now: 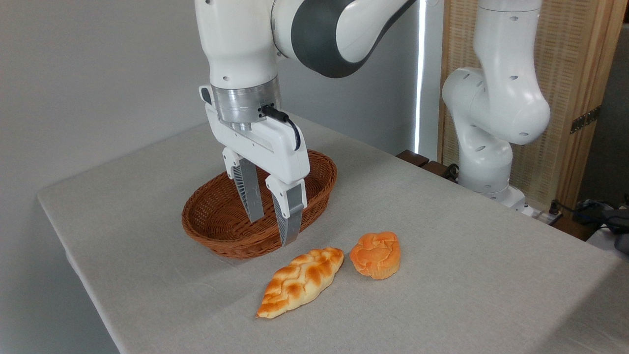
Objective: Put bread into the basket
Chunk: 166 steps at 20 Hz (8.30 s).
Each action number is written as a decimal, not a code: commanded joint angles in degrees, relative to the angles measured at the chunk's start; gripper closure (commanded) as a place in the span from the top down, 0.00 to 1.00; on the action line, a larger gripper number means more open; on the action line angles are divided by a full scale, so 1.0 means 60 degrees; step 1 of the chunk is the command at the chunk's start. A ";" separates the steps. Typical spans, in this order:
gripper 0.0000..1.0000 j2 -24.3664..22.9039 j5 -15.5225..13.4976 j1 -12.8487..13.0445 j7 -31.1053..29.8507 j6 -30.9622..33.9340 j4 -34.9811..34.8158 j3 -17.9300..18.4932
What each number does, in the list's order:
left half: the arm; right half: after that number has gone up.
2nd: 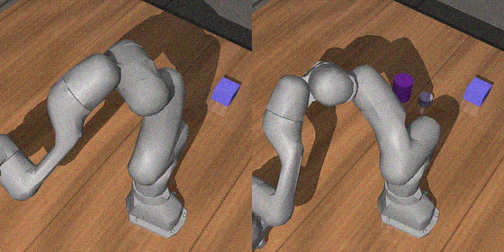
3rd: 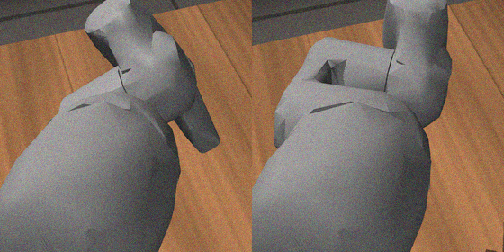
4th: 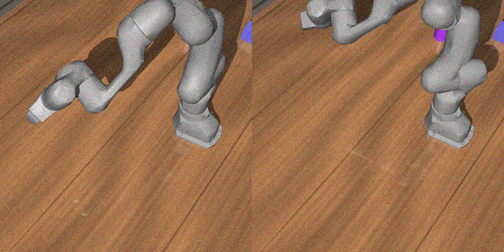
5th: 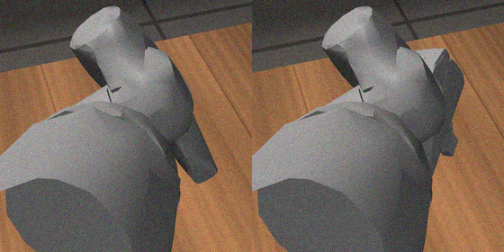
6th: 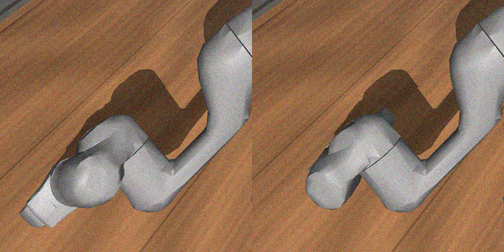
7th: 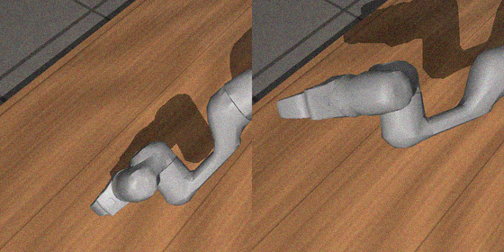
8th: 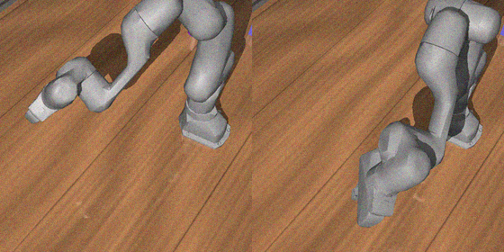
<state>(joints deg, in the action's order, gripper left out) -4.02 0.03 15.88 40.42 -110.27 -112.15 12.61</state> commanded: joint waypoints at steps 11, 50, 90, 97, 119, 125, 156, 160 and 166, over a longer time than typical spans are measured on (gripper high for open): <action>1.00 0.0231 -0.0005 0.0077 0.0119 0.0052 0.0323 -0.0006; 1.00 0.0627 0.0346 0.0019 0.0543 0.1664 0.1172 -0.0006; 0.55 0.0349 0.0258 0.0019 0.1304 -0.1925 -0.1933 0.0638; 0.37 0.0319 0.0258 0.0004 0.1789 -0.1881 -0.1933 0.0653; 0.38 -0.0090 0.0083 0.0034 0.1760 -0.1808 -0.1319 0.1107; 0.40 -0.0442 -0.1277 0.0063 0.1701 -0.0904 -0.0558 0.0990; 1.00 -0.0442 -0.0255 0.0004 -0.0878 0.0258 -0.0131 -0.1005; 1.00 -0.0472 -0.0196 0.0004 -0.0002 0.0096 -0.0131 -0.0316; 1.00 -0.0530 -0.0328 0.0004 0.0910 0.0184 -0.0131 0.0375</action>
<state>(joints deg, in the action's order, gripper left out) -6.74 -1.91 15.26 45.19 -109.39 -113.14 14.21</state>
